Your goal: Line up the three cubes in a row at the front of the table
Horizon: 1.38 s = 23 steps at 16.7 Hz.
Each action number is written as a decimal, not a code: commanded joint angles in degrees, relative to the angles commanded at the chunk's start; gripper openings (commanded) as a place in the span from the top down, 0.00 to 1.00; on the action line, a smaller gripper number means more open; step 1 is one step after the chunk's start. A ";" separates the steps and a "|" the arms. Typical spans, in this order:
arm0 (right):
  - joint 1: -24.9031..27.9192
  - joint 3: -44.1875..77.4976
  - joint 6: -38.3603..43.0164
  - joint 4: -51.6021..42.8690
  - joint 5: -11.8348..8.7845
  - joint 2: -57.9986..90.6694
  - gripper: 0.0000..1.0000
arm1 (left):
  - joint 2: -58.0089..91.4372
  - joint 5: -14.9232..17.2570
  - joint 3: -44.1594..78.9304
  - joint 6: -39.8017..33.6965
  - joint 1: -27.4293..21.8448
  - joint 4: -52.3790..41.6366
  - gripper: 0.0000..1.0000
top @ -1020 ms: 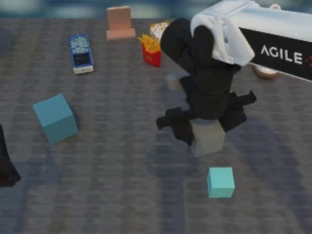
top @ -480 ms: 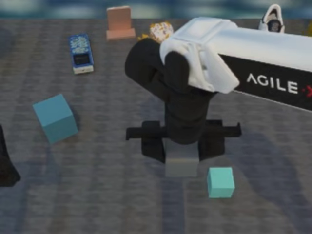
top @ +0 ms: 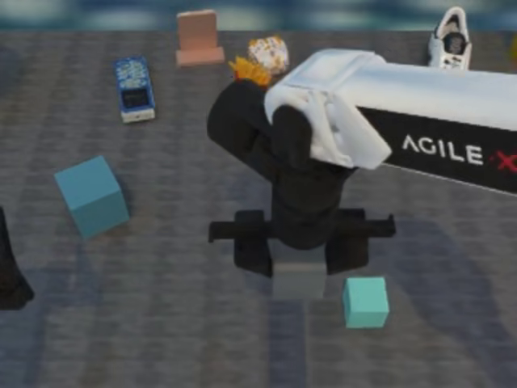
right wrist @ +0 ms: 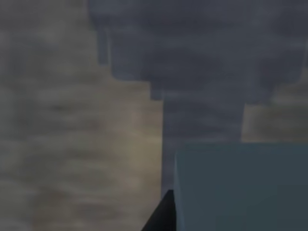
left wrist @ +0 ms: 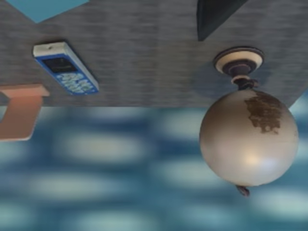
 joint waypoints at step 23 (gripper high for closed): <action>0.34 -7.53 0.38 10.33 0.10 2.79 0.02 | 0.00 0.00 0.00 0.00 0.00 0.00 0.00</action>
